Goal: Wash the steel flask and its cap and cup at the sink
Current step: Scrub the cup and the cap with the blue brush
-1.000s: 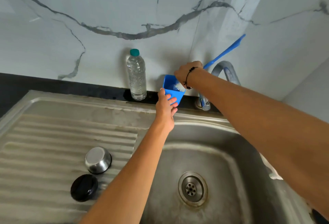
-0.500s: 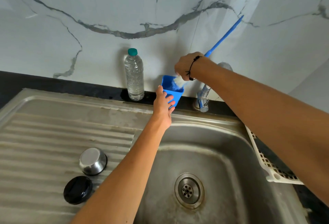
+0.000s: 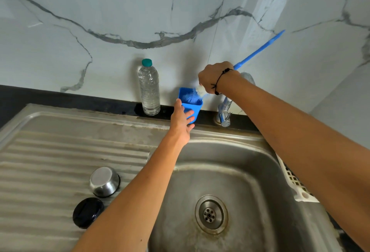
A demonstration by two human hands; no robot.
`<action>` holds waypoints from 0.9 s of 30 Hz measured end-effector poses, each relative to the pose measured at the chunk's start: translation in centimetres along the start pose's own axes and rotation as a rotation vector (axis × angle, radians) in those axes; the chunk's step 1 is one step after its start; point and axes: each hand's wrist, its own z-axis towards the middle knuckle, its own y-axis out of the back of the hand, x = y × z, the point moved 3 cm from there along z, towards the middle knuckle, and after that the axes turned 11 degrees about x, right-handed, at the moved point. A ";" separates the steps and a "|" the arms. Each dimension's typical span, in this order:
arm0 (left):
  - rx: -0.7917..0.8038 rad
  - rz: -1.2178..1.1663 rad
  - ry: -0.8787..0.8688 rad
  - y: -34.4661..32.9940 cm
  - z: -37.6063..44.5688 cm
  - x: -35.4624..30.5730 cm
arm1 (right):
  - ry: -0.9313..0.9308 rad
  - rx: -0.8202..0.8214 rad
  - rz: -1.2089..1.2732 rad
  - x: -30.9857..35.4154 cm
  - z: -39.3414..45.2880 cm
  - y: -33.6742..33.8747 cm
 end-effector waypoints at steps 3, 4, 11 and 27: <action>0.011 -0.003 0.004 0.1 -0.1 -0.2 | -0.038 -0.043 0.079 -0.8 -1.4 0.2; 0.013 -0.002 0.003 0.1 -0.1 -0.3 | -0.052 -0.058 0.106 -1.1 -1.8 0.1; 0.028 0.032 -0.014 -0.3 -1.5 -0.6 | -0.125 -0.170 0.382 -3.1 -4.9 -0.7; -0.104 0.557 -0.192 8.0 -13.3 6.7 | -0.240 -0.422 1.309 7.2 -15.7 -13.6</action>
